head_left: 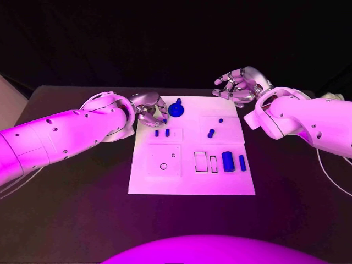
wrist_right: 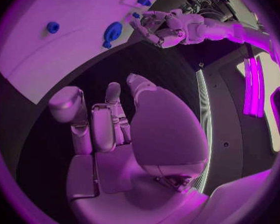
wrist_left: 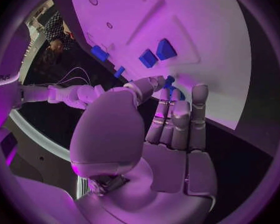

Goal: Assemble the parts on the task board

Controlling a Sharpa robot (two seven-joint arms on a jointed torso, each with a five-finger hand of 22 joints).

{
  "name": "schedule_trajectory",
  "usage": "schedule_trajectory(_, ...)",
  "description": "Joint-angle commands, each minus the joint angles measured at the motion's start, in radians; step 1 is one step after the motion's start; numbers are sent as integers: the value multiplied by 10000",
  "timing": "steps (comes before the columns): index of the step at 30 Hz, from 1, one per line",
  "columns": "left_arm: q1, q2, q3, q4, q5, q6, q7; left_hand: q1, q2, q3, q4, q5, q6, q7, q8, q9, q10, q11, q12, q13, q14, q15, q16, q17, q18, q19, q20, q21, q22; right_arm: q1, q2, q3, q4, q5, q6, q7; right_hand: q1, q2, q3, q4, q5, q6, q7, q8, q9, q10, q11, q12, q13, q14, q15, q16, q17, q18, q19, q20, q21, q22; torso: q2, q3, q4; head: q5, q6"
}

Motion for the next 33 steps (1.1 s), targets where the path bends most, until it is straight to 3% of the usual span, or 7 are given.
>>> schedule_trajectory(1, -1, -32, 16, 71, 158, 63, 207, -60, -34, -42, 0, 54, -60, 14, -57, 9, -82, -11, 1, -4, -92, -6, -71, -18, 146, -77, -18, -61, -8, -1, 0, 3, 7, -4, 101, 101, -78, -50, 43, -2, 31, 20, 38, 61, 12, -2, -72, -58, -8, 173, -67, -51, -11, 168, -13, -50, -32, -9, 3, 1, 1, -3, 18)
schedule_trajectory(8, -5, -209, 104, 257, 606, -313, 693, -59, -24, -55, 8, 62, -67, 20, -62, 9, -94, -9, 16, 0, -104, -4, -71, -32, 138, -48, -15, -49, 24, -2, -5, 3, 6, -4, 77, 121, -78, -50, 43, -2, 31, 20, 38, 61, 12, -2, -72, -58, -8, 173, -67, -51, -11, 168, -13, -50, -32, -9, 5, -1, -4, 1, 37)
schedule_trajectory(16, -7, -583, 376, 498, 1617, -782, 1330, 37, -23, -450, 101, 110, -643, -74, -464, -139, -761, 141, 41, -59, -365, 124, -94, -388, 224, -477, 91, -462, -519, -2, -40, 3, -70, -5, 32, 133, -89, -70, 71, -10, 26, 4, 38, 67, 14, -9, -73, -85, -75, 169, -68, -90, -36, 176, -15, -53, -108, -62, -4, 5, -1, -13, 77)
schedule_trajectory(17, -7, -645, 417, 516, 1763, -804, 1357, 81, 1, -541, 122, 116, -727, -101, -529, -172, -884, 181, 49, -73, -617, 160, -192, -794, 240, -573, 125, -556, -626, -2, -49, 3, -87, -5, 29, 132, -83, -79, 75, -16, 25, -3, 39, 65, 14, -16, -72, -91, -83, 165, -68, -104, -49, 180, -21, -53, -134, -80, -6, 4, 0, -16, 80)
schedule_trajectory(24, -1, -1063, 659, 567, 2815, -818, 1407, 283, 172, -641, 181, 129, -393, 149, -418, -161, -1007, 133, 228, -70, -997, 126, -349, -1404, 255, -634, 119, -661, -707, -2, -128, 2, -176, -278, 222, 69, -15, -144, 291, -24, -6, -12, 61, 120, 34, -335, -42, -573, -547, 91, -40, -269, -139, 225, -98, -33, -519, -333, -25, -1, 9, -23, 144)
schedule_trajectory(28, 1, -1285, 719, 640, 3760, -727, 1516, 292, 291, -369, 246, 114, -151, 117, -343, -163, -491, 67, 611, -3, -988, 53, -358, -1551, 256, -587, 52, -618, -710, -2, -197, 1, -160, -901, 587, -23, 593, -237, 1116, -247, -246, 189, 82, 210, 54, -403, -9, -1842, -1720, 98, -60, -321, -117, 223, -43, -57, -586, -348, -7, -4, -7, -11, 215)
schedule_trajectory(33, -2, -1680, 750, 904, 6020, -782, 2053, 177, 179, -90, 280, 70, -397, 114, -524, -243, 21, -15, 1001, 36, -2247, -39, -1336, -3486, 253, -863, -59, -922, -890, -4, -387, -1, -71, -2437, 1301, -185, 785, -625, 2206, -671, -401, 520, 33, 215, 30, -168, -19, -3536, -3408, 101, -54, -600, -377, 209, 56, -73, -539, -241, -1, -20, 4, -41, 327)
